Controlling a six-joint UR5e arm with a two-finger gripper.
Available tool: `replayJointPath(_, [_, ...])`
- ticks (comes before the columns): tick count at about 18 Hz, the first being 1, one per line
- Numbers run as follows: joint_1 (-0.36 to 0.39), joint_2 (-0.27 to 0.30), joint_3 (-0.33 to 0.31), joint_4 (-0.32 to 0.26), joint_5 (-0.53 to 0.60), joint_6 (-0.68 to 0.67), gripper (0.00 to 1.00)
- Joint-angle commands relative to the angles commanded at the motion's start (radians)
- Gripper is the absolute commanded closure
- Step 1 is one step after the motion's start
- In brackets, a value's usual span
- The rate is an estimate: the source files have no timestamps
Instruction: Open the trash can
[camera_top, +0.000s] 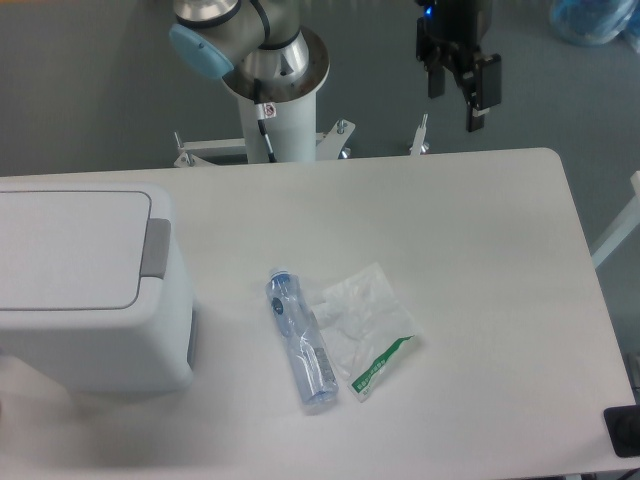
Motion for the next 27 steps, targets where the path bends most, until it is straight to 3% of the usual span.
replayJointPath(5, [-0.003,0.002,-0.005,0.002,0.000,-0.012,0.00])
replayJointPath(10, [-0.060,-0.008,-0.006,0.035,-0.014,-0.162,0.00])
replayJointPath(16, [-0.162,-0.029,0.008,0.046,-0.074,-0.545,0.00])
replayJointPath(20, [-0.260,-0.060,0.014,0.162,-0.097,-0.831,0.00])
replayJointPath(24, [-0.356,-0.104,0.029,0.277,-0.187,-1.216,0.00])
replayJointPath(27, [-0.431,-0.159,0.083,0.314,-0.195,-1.424,0.00])
